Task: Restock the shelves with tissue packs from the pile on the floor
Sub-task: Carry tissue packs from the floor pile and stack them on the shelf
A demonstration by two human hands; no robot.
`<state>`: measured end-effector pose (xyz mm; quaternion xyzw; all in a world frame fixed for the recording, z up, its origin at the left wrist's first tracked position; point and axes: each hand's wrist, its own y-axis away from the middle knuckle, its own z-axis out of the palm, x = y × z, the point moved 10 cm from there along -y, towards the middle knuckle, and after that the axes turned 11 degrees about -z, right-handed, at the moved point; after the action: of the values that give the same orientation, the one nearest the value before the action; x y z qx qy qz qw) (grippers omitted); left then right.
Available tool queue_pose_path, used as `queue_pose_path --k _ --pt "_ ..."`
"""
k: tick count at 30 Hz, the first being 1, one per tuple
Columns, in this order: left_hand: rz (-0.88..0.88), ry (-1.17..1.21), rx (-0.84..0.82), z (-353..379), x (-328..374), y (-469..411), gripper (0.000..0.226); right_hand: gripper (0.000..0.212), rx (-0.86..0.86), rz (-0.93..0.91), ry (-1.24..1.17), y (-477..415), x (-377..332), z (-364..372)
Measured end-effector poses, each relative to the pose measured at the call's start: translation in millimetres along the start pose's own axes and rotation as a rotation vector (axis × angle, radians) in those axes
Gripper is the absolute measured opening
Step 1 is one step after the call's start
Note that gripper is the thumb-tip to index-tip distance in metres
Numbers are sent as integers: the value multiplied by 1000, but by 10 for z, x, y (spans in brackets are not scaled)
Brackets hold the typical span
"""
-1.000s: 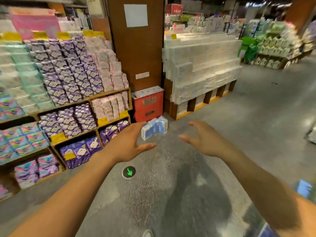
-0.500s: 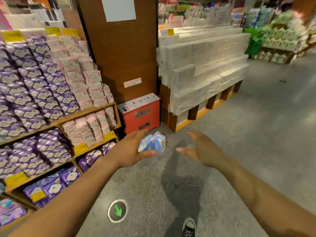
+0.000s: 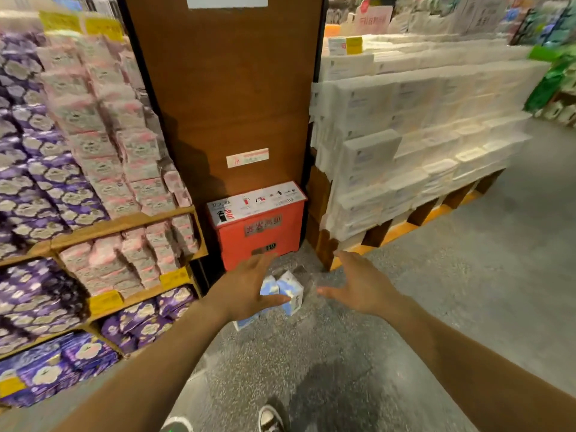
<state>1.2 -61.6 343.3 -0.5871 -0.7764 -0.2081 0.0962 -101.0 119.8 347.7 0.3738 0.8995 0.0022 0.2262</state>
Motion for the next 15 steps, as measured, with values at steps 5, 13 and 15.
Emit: queue_pose_path --k 5,13,15 --pt "-50 -52 -118 369 -402 -1371 101 108 -71 46 -40 -1096 762 329" --pt "-60 -163 -180 1593 -1154 -3641 108 115 -147 87 13 -2894 2123 1455" --pt "-47 -188 -201 2101 -1350 -4168 112 115 -155 93 7 -3387 2518 1917"
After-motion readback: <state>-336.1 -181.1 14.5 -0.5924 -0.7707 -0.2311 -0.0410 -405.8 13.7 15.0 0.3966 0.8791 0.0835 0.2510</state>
